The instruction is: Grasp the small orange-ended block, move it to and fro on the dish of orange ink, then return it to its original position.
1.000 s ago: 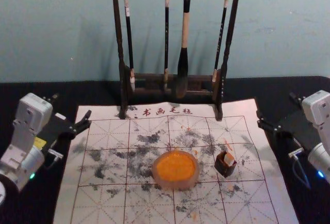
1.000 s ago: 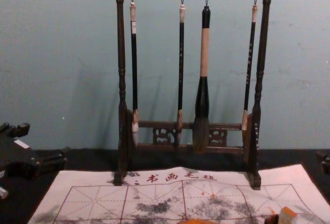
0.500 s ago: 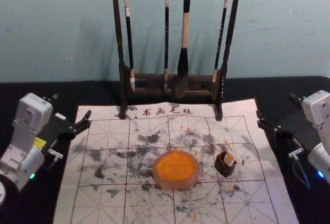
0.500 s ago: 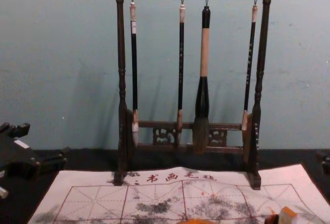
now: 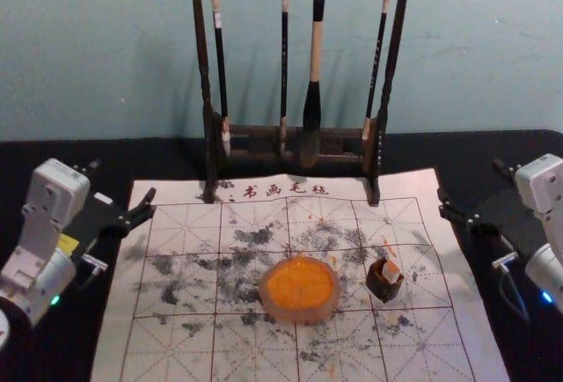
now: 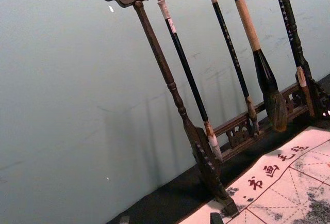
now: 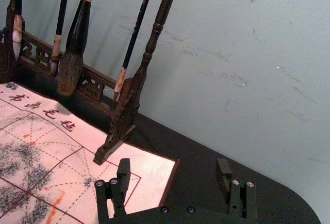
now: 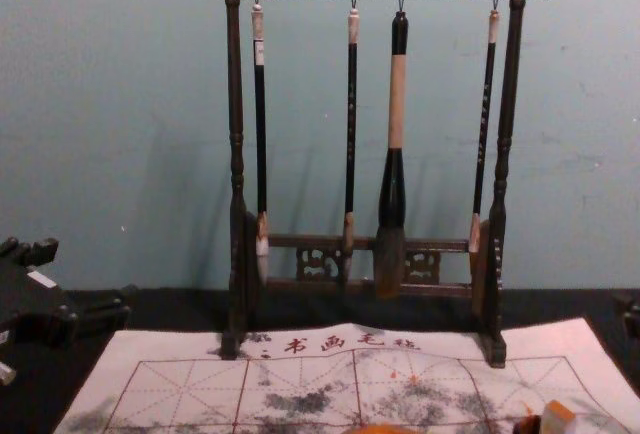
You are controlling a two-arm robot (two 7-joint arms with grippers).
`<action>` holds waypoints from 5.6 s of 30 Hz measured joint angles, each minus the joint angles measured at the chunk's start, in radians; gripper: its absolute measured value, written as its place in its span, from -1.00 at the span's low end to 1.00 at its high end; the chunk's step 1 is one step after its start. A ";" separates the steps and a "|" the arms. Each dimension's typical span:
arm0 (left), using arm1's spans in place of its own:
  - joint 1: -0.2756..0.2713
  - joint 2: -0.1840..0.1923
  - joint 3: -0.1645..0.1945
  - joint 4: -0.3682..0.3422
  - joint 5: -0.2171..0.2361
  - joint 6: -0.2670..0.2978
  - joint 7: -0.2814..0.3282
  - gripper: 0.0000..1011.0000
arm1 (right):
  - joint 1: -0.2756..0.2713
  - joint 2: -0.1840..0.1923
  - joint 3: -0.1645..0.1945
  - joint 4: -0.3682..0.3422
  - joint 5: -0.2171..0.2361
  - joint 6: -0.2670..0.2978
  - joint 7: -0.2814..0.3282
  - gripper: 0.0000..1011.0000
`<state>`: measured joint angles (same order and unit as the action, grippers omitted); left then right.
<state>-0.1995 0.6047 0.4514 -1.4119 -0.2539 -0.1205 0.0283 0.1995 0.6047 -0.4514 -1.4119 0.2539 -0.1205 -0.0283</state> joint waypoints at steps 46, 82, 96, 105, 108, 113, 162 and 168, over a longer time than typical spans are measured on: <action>0.000 0.000 0.000 0.000 0.000 0.000 0.000 1.00 | -0.322 0.184 0.082 -0.325 0.109 0.081 0.216 0.98; 0.000 0.000 0.000 0.000 0.000 0.000 0.000 1.00 | -0.232 -0.053 0.064 -0.210 0.054 0.131 0.261 0.98; 0.000 0.000 0.000 0.000 0.000 0.000 0.000 1.00 | -0.238 -0.080 0.087 -0.227 0.038 0.167 0.282 0.98; 0.000 0.000 0.000 0.000 0.000 0.000 0.000 1.00 | -0.247 -0.095 0.102 -0.233 0.016 0.188 0.293 0.98; 0.000 0.000 0.000 0.000 0.000 0.000 0.000 1.00 | -0.250 -0.100 0.108 -0.235 0.009 0.193 0.295 0.98; 0.000 0.000 0.000 0.000 0.000 0.000 0.000 1.00 | -0.252 -0.104 0.111 -0.236 0.003 0.194 0.297 0.98; 0.000 0.000 0.000 0.000 0.000 0.000 0.000 1.00 | -0.250 -0.100 0.108 -0.235 0.008 0.191 0.295 -0.88; 0.000 0.000 0.000 0.000 0.000 0.000 0.000 1.00 | -0.255 -0.112 0.123 -0.237 0.018 0.193 0.309 -0.88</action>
<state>-0.1996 0.6047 0.4514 -1.4120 -0.2539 -0.1205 0.0283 -0.0554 0.4926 -0.3279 -1.6493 0.2714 0.0722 0.2809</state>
